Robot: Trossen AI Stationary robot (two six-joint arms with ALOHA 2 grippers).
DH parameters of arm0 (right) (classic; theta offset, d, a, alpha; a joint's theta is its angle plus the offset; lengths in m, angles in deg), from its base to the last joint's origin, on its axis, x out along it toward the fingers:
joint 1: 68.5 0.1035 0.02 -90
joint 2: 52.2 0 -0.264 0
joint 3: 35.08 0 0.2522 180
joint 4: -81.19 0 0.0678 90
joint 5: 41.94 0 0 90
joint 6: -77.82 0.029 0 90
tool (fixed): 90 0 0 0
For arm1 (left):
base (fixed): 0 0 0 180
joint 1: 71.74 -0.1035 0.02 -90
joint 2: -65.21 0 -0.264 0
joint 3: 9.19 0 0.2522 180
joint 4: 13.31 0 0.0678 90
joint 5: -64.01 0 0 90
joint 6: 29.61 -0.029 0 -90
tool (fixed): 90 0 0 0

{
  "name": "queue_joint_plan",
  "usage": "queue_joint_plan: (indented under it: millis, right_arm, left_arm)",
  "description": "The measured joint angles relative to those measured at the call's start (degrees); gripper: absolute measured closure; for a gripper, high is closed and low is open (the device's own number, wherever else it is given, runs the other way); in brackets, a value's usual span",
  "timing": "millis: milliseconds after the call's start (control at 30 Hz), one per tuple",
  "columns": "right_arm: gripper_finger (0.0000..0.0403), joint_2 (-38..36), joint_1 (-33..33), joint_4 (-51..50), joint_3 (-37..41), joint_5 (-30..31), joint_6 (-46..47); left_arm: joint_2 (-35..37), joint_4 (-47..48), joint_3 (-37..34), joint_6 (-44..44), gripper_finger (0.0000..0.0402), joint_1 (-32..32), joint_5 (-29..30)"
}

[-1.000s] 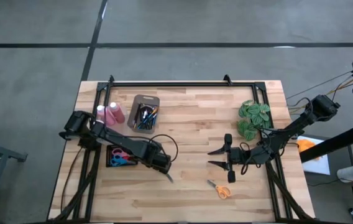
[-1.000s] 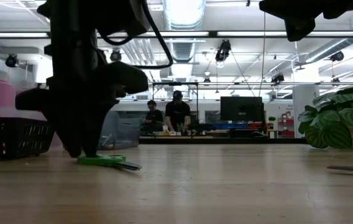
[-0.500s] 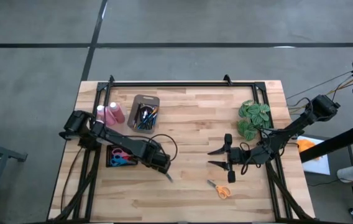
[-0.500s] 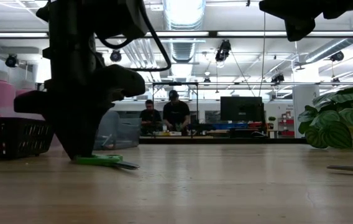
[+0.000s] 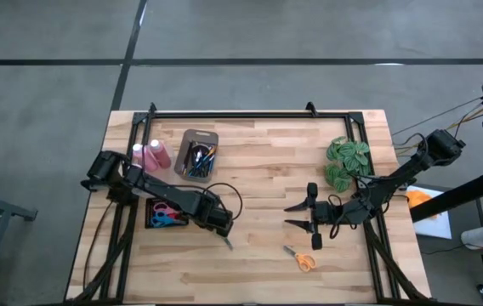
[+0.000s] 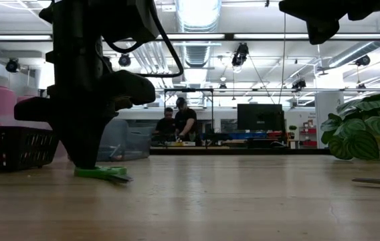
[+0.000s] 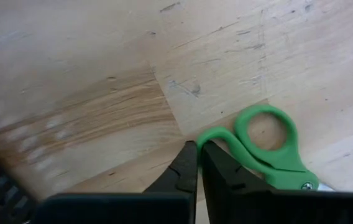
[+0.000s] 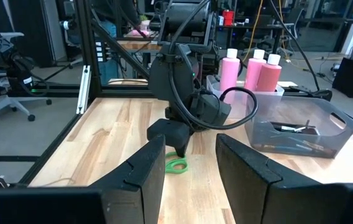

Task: Pick & Place Paint Supplies
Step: Put the green scissors into the black basket

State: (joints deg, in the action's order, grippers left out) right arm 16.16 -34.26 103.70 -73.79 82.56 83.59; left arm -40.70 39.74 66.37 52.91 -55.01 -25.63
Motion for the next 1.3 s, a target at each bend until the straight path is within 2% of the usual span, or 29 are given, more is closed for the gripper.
queue_joint_plan:
  millis: [467, 833, 1100, 1300]
  right_arm:
    - [0.0261, 0.0, 0.0, 0.0, 0.0, 0.0, 0.0]
    - [0.0261, 0.0, 0.0, 0.0, 0.0, 0.0, 0.0]
    - [0.0261, 0.0, 0.0, 0.0, 0.0, 0.0, 0.0]
    - [0.0261, 0.0, 0.0, 0.0, 0.0, 0.0, 0.0]
  left_arm:
    - [0.7, -0.7, 1.2, -2.1, 0.0400, 0.0, 2.5]
    - [9.5, 0.5, 0.7, -3.0, 0.0401, 1.6, 12.9]
    - [18.9, 11.9, 0.7, 4.8, 0.0401, 3.9, 19.0]
    - [25.0, 24.9, 0.7, 17.1, 0.0401, 6.7, 19.7]
